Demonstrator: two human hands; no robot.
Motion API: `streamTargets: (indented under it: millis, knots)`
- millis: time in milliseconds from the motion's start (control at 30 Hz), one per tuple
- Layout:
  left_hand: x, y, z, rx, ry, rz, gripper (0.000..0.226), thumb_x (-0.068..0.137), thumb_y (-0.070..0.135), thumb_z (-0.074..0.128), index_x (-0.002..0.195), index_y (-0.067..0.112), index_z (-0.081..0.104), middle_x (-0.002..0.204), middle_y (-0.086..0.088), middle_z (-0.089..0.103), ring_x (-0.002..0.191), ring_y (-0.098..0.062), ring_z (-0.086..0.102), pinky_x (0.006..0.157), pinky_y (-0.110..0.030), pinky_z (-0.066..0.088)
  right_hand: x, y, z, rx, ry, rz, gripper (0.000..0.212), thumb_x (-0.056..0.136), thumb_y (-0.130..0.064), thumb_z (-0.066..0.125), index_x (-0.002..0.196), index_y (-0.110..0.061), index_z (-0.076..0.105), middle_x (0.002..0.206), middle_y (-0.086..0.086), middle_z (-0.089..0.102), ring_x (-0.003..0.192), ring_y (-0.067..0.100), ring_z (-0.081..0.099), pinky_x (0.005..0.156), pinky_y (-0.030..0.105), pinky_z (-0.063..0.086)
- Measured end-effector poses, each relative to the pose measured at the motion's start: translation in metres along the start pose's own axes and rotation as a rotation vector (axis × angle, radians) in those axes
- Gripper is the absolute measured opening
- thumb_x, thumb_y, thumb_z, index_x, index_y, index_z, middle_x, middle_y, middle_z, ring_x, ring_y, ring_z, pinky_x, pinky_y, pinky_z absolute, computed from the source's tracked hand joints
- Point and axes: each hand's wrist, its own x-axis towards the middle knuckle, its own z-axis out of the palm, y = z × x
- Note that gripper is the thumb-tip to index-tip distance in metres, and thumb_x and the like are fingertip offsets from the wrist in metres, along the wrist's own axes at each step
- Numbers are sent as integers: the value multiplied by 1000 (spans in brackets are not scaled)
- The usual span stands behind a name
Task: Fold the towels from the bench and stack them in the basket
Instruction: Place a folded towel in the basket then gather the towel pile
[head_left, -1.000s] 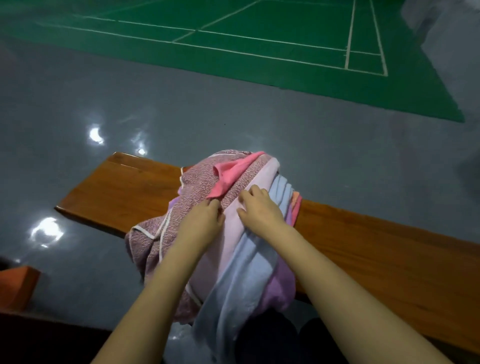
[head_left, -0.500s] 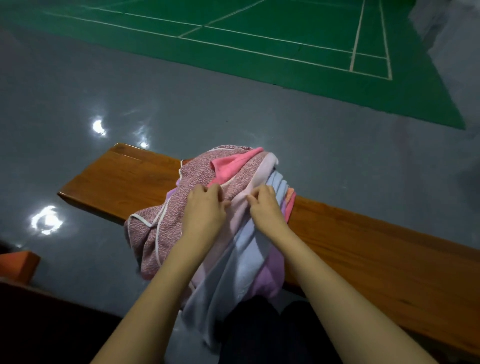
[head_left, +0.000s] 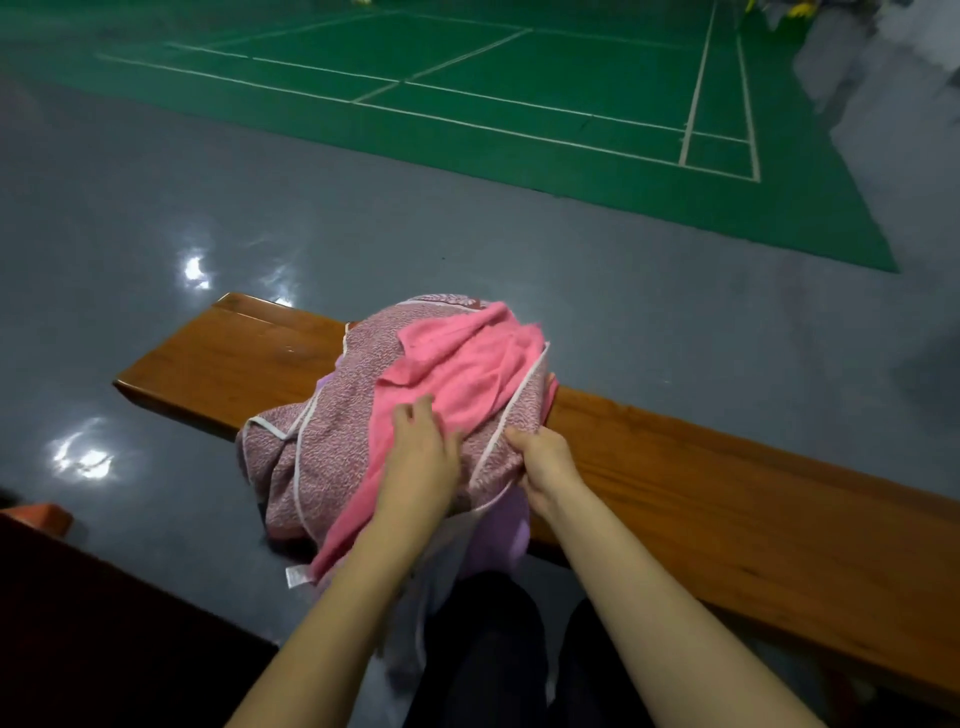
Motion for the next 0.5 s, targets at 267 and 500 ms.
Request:
streamTargets:
  millis: [267,500]
  knots:
    - [30,-34,0,431,-17,24,27,92,35,53,91,10,62,99,-15,64,86,-30,56,63,-34,39,-1,-9,2,-682,89,-572,9,88,-6,52,87,-12,59,99,6,52,87,16,49,84,32,42]
    - [36,3,-41,-16,256,-11,41,103,33,32,99,4,61,95,-19,65,83,-32,55,69,-37,36,1,-26,17,-731,-151,-135,67,98,-56,29,106,-3,69,103,12,67,102,27,61,88,23,47]
